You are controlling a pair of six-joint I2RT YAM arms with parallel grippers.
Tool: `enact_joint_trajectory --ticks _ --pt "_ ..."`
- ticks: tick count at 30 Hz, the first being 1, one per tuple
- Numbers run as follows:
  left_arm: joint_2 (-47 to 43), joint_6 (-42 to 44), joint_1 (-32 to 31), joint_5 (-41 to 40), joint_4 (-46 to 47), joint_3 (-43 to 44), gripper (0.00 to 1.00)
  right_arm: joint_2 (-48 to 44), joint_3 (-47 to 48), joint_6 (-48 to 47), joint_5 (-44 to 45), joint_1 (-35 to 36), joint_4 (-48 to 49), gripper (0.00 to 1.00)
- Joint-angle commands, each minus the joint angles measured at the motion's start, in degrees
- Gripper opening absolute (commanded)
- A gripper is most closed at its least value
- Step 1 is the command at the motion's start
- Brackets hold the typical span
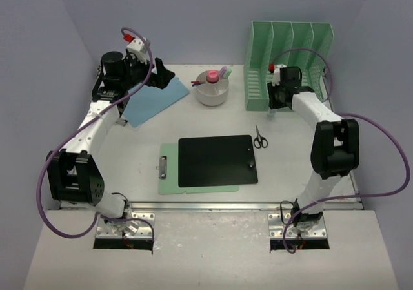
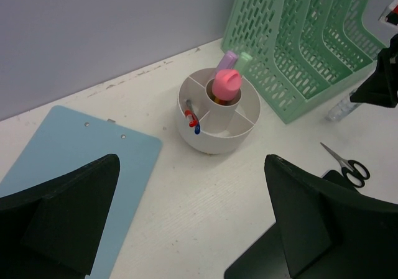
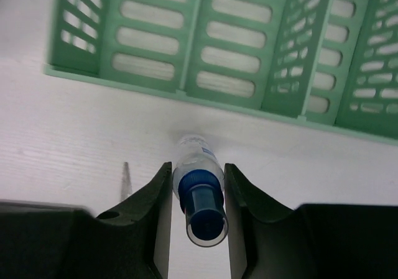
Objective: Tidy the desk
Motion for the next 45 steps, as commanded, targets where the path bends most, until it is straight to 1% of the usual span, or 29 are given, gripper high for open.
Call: enact_joint_trajectory --ticks 1,3,5,9,10,14,17,24,35,37,45 --pt "-0.41 -0.47 0.53 1.62 2.39 -0.52 1.00 -5.92 9.88 1.02 -10.65 1.24 0.41 0.01" --pt "-0.76 -0.47 0.53 1.89 2.56 -1.31 1.00 -5.40 14.96 1.81 -12.17 3.26 0.40 0.01" --pt "-1.03 -2.22 0.53 1.80 2.92 -1.93 1.00 -4.69 19.36 1.99 -14.47 5.62 1.63 0.01" --pt "-2.17 -2.14 0.53 1.63 3.18 -3.95 1.00 -1.62 24.04 0.85 -14.91 10.20 6.55 0.01" --pt "-2.26 -2.14 0.61 1.71 3.09 -4.13 1.00 0.48 25.18 0.42 -15.00 11.43 7.43 0.01" --pt "-2.70 -1.79 0.61 1.89 2.74 -4.30 1.00 5.85 31.23 1.82 -14.82 13.19 8.58 0.01" --pt "-2.79 -1.44 0.62 1.89 2.39 -3.95 1.00 8.84 33.44 2.34 -13.94 13.90 9.10 0.01" --pt "-2.79 -1.35 0.62 1.98 2.83 -4.83 1.00 11.31 33.89 1.64 -13.85 14.34 10.25 0.01" --pt "-2.17 -1.35 0.70 2.59 3.27 -5.27 1.00 12.71 29.24 -0.47 -13.15 14.78 11.29 0.01" --pt "-2.00 -1.35 0.70 2.68 3.36 -5.18 1.00 13.15 27.74 -2.65 -12.89 14.87 12.00 0.01" --pt "-1.65 -1.26 0.70 3.12 3.53 -5.27 1.00 14.56 26.86 -4.33 -12.01 14.96 13.06 0.01"
